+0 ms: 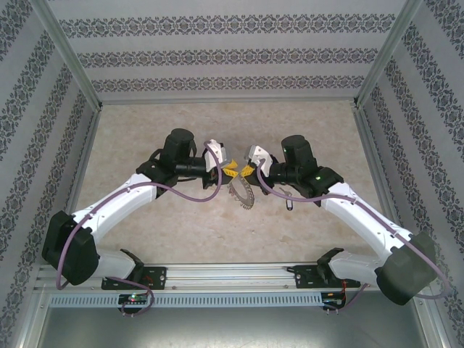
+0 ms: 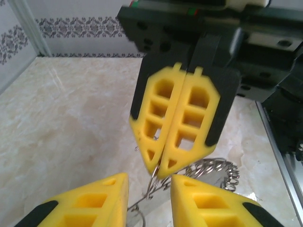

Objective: Put the keys on the keyring

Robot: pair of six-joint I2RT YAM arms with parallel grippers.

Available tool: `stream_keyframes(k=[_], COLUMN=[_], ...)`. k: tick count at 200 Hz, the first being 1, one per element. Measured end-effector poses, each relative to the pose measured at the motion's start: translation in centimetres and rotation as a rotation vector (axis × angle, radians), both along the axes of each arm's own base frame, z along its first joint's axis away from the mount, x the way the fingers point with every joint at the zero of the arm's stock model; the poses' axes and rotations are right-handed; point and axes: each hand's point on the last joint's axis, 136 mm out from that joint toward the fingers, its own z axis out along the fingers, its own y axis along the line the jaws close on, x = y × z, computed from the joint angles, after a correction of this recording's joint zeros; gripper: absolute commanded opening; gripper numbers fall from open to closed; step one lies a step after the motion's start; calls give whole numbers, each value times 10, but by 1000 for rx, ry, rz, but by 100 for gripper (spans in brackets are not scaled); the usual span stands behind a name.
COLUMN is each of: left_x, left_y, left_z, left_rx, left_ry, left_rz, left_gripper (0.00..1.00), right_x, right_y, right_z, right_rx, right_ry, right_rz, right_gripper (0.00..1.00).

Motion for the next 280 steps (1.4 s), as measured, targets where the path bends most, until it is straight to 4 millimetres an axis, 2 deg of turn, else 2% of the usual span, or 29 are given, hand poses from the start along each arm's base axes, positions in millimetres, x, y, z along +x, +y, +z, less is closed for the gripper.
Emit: stream_keyframes(k=[69,89,104,117,149,160,186,202,226,257,280], left_x=[-8,-12,-13,-14,-14,-14,-20,-23,-24,-27,-26], left_y=[-1,0,0,1,1,1,5,7,9,13,13], left_z=[-17,-22,-23,-24,-25,-25,-29,-35,-42,-49,-51], left_rx=[79,99,107,112,119,121,125,136,150,158,148], left_ry=[0,5,-7,-7,-21,-34,-83,-89,-106,-120,-145], left_rz=[-58,-78,-90,-94,-101,-107,-123,-128,-128,-125,-120], left_gripper=[28,12,9,0,0,0,0,0,0,0,0], right_x=[-7,-8,-10,-11,-13,-13,-15,-17,-21,-19,-9], right_y=[4,4,5,5,6,6,6,5,-1,-16,-33], right_z=[-2,-2,-3,-4,-5,-5,-5,-1,2,2,2], right_rx=[-20,-20,-21,-21,-23,-24,-29,-27,-36,-46,-54], right_ry=[-36,-42,-35,-29,-29,-30,-54,-82,-123,-134,-113], right_rz=[50,61,70,74,85,86,108,125,156,139,36], right_gripper=[0,0,0,0,0,6,28,33,34,36,50])
